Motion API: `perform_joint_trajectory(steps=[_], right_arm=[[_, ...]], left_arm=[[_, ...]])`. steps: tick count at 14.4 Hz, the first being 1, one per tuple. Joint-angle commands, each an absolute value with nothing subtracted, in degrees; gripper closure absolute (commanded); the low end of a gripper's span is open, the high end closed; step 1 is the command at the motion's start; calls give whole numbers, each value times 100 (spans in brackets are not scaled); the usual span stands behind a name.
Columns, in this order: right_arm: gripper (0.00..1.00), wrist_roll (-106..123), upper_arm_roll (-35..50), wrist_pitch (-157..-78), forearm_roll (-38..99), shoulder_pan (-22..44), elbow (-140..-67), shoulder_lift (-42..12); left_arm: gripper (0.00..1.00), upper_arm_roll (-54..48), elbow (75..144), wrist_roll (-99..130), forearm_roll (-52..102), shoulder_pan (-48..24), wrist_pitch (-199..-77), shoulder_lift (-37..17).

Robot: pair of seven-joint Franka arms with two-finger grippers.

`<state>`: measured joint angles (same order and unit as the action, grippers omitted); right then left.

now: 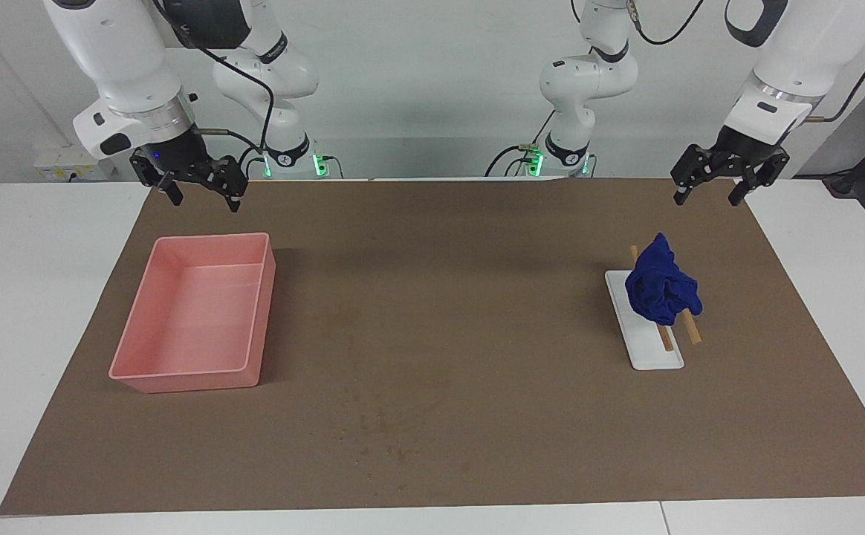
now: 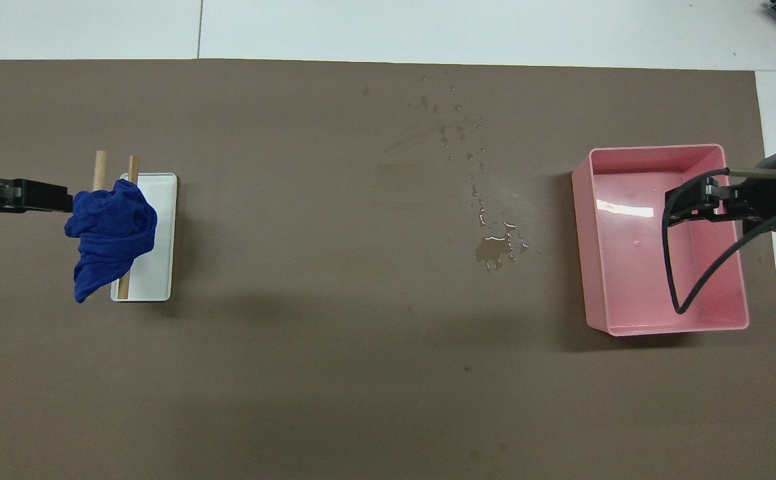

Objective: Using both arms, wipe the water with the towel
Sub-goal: 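Move the left gripper down onto the blue cloth on the white tray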

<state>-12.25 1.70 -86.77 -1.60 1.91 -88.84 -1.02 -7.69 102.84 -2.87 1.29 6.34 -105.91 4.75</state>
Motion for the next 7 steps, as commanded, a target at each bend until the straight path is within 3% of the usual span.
perform_joint_trajectory(steps=[1,7], right_arm=[[0,-1090,193,-8657,-79,149,-8947,0],[0,-1151,193,-8728,-79,149,-9088,70]], left_arm=[[0,-738,10977,-10,-454,484,-11301,616],[0,-738,11565,1643,-1282,193,-12540,-17]])
